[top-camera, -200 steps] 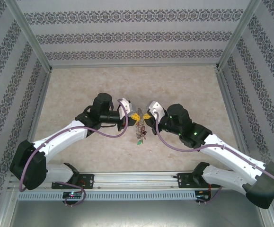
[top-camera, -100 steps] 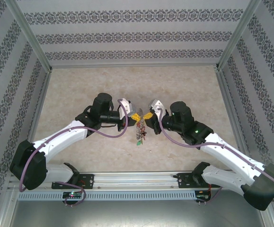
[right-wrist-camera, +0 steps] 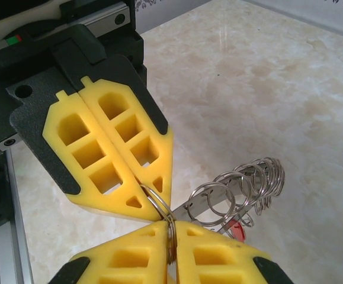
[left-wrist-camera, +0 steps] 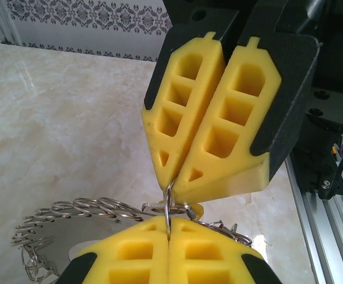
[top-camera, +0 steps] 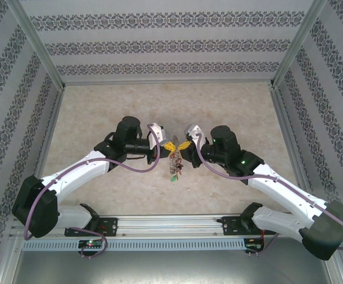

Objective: Put the keys on the keyring

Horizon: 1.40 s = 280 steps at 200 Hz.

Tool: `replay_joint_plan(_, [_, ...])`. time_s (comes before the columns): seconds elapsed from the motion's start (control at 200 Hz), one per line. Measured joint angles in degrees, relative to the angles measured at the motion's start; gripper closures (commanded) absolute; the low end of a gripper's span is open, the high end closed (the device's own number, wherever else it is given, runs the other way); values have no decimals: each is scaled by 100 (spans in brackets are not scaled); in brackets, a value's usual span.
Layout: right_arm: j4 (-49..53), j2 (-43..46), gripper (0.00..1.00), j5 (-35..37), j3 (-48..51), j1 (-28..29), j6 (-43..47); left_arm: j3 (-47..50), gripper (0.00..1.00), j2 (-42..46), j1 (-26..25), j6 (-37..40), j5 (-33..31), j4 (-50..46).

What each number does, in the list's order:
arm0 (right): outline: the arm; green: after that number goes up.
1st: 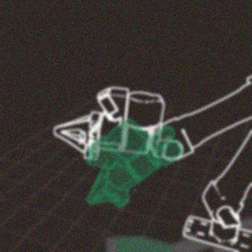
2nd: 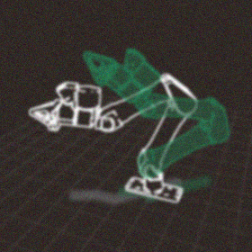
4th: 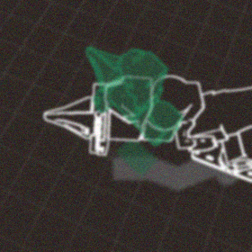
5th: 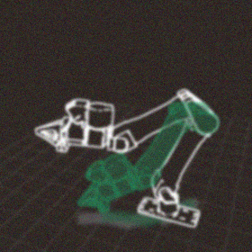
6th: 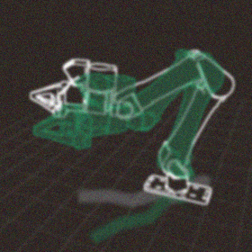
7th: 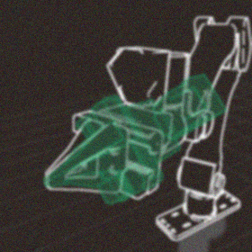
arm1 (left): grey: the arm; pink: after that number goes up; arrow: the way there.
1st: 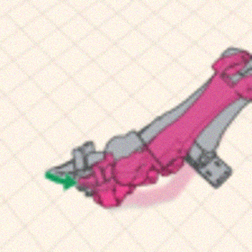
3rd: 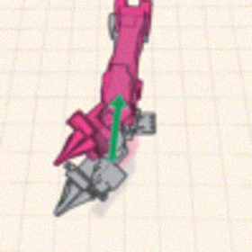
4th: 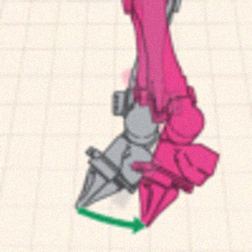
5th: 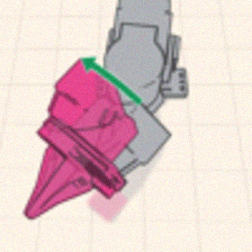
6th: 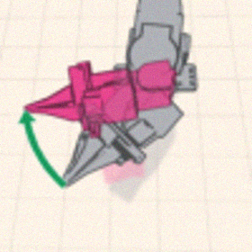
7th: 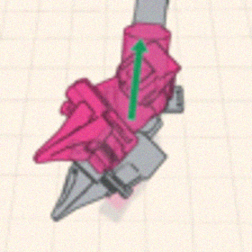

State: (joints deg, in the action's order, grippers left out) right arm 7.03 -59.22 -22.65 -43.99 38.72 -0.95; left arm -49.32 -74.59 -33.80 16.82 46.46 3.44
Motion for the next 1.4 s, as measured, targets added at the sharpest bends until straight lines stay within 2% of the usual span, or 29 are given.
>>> replay_joint_plan(0.17, [0, -85, 86, -72, 0, 0, -44, 0, 100, 4, 0, -2, 4, 4])
replay_joint_plan(0.255, [-4, -127, 90, -85, 0, 0, -63, 2, 100, 4, 0, 0, -2, 0])
replay_joint_plan(0.315, [-4, -133, 98, -83, 0, 0, -83, 2, 100, 4, 0, 0, -17, -4])
replay_joint_plan(0.36, [-2, -133, 100, -76, 0, -4, -63, 2, 100, 4, 2, 0, -26, -4])
replay_joint_plan(0.689, [52, -37, 100, -48, 7, -96, -85, 4, 100, 7, -26, 0, -68, 52])
replay_joint_plan(0.989, [87, 149, 99, -385, 120, -308, -87, 17, 100, 7, -114, -2, -153, 223])
replay_joint_plan(1.274, [120, 144, 91, -686, 140, -450, -90, 24, 100, 7, -146, -24, -181, 227])
replay_joint_plan(1.324, [131, 144, 87, -715, 140, -476, -87, 24, 100, 7, -149, -26, -181, 229])
replay_joint_plan(1.399, [195, 144, 88, -710, 142, -551, -87, 35, 100, 17, -142, -37, -225, 223])
